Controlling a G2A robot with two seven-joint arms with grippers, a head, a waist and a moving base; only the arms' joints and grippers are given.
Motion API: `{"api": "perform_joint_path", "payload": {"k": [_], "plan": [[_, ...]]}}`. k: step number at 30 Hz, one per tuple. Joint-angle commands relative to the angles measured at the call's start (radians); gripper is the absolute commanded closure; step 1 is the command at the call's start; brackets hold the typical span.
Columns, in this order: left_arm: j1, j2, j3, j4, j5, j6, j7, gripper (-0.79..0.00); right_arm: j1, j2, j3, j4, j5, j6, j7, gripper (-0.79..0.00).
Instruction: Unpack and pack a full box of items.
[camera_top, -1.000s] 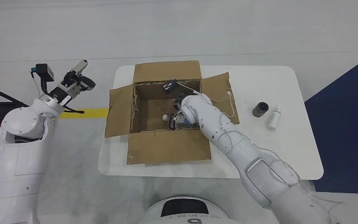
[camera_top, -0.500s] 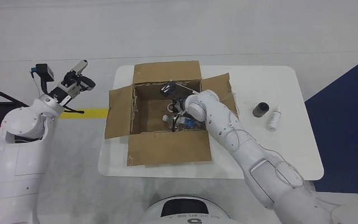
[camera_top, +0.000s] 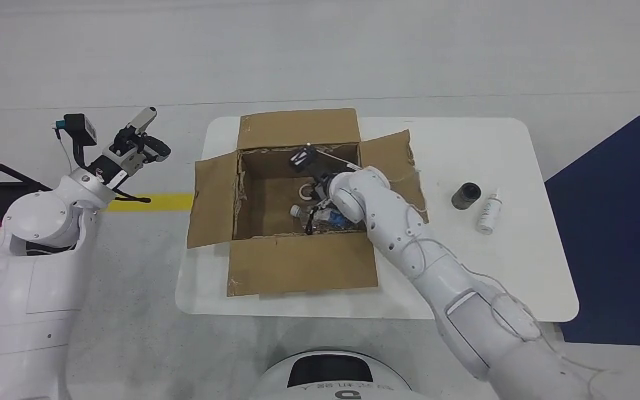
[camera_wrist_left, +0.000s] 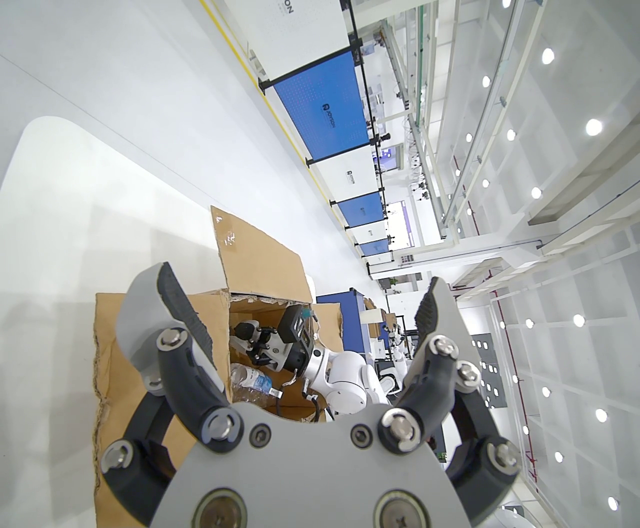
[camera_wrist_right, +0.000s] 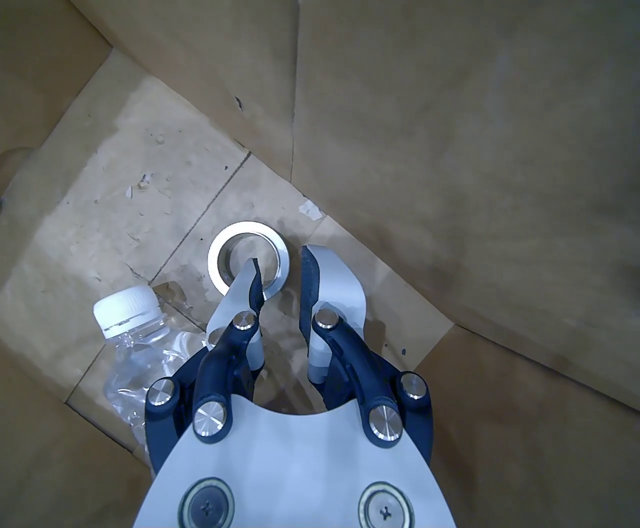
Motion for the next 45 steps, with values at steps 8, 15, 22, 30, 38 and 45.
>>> {"api": "perform_joint_path", "payload": {"k": [8,15,22,30,38,45], "plan": [[0.000,0.000,0.000,0.000,0.000,0.000,0.000,-0.785,0.031,-0.025,-0.029,0.066,0.002,0.039,-0.001,-0.203],[0.000,0.000,0.000,0.000,0.000,0.000,0.000,-0.785,0.067,-0.053,-0.060,0.139,0.019,0.038,-0.005,-0.215],[0.000,0.000,0.000,0.000,0.000,0.000,0.000,-0.785,0.088,-0.078,-0.091,0.196,0.013,0.057,-0.015,-0.025],[0.000,0.000,0.000,0.000,0.000,0.000,0.000,-0.785,0.067,-0.070,-0.071,0.172,-0.005,0.039,-0.088,0.000],[0.000,0.000,0.000,0.000,0.000,0.000,0.000,-0.785,-0.155,0.030,0.084,-0.228,-0.133,0.015,-0.136,0.000],[0.000,0.000,0.000,0.000,0.000,0.000,0.000,-0.785,-0.442,0.106,0.270,-0.701,-0.190,-0.072,-0.104,0.000]]}}
